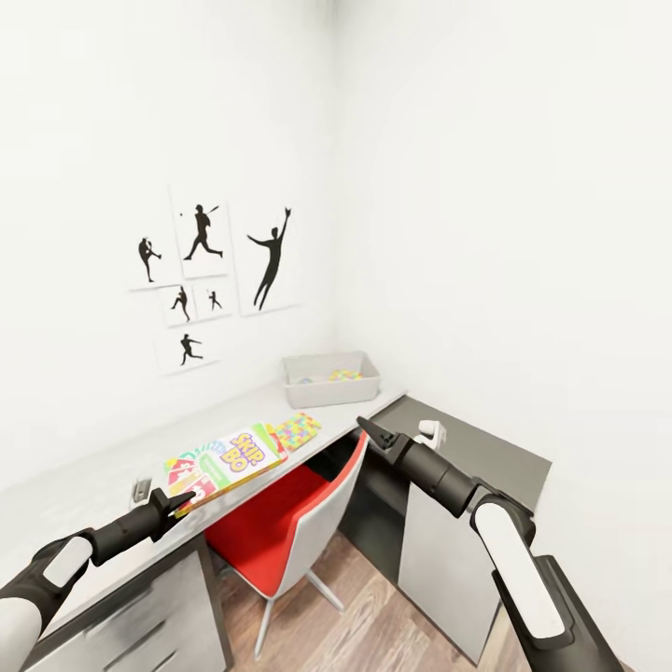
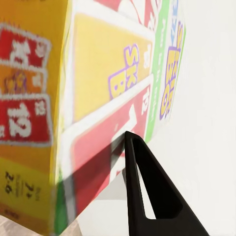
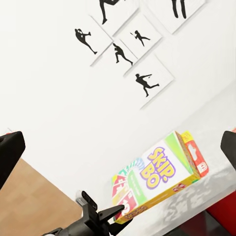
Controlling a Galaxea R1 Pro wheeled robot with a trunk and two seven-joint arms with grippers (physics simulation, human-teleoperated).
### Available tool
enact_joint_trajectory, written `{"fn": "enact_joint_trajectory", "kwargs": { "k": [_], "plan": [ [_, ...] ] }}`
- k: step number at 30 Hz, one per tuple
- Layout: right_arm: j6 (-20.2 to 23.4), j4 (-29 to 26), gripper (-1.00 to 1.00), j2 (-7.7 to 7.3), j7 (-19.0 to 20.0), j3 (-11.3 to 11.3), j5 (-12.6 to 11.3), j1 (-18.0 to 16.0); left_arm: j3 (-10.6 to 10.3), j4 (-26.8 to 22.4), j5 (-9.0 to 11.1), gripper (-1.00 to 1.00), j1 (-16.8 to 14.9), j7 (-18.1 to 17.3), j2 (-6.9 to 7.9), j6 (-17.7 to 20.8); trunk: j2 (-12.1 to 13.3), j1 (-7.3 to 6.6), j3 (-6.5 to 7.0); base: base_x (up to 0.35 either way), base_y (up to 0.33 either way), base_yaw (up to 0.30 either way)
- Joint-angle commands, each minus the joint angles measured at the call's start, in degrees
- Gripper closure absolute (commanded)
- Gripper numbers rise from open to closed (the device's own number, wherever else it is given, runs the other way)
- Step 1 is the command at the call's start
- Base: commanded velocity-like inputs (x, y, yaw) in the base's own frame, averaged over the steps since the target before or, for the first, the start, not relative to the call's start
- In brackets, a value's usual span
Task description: Put all the toys in the child's room - the three board games (two on the bed and one on the table), the two jigsaw puzzles on the table, and the tennis ball on the table - inside the toy box on the table in the child's room.
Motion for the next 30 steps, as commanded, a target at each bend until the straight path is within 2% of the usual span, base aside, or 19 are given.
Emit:
{"fn": "enact_joint_trajectory", "kwargs": {
  "k": [1,17,23,30],
  "plan": [
    [0.18,0.0,-1.0,-0.04,0.04,0.0,-0.24,-0.04,0.14,0.02,-0.03,1.0,-0.02,-0.06,-0.02,0.2,-0.04,0.02,0.01,0.0,0.0,-0.041],
    [0.16,-0.01,-1.0,-0.05,0.04,-0.03,-0.42,-0.03,0.39,0.01,-0.18,1.0,-0.02,-0.15,0.16,0.28,-0.04,0.02,0.09,0.0,0.0,-0.006],
    [-2.88,-0.01,-1.0,-0.07,-0.01,0.46,-0.21,-0.02,0.44,0.01,-0.21,1.0,-0.02,-0.15,0.25,0.42,-0.04,0.02,0.09,0.0,0.0,0.0],
    [-3.78,0.04,-1.0,-0.05,-0.08,1.6,-0.43,-0.05,0.47,-0.06,-0.13,1.0,-0.02,-0.19,0.61,0.47,-0.04,0.02,0.09,0.0,0.0,0.0]
  ]
}}
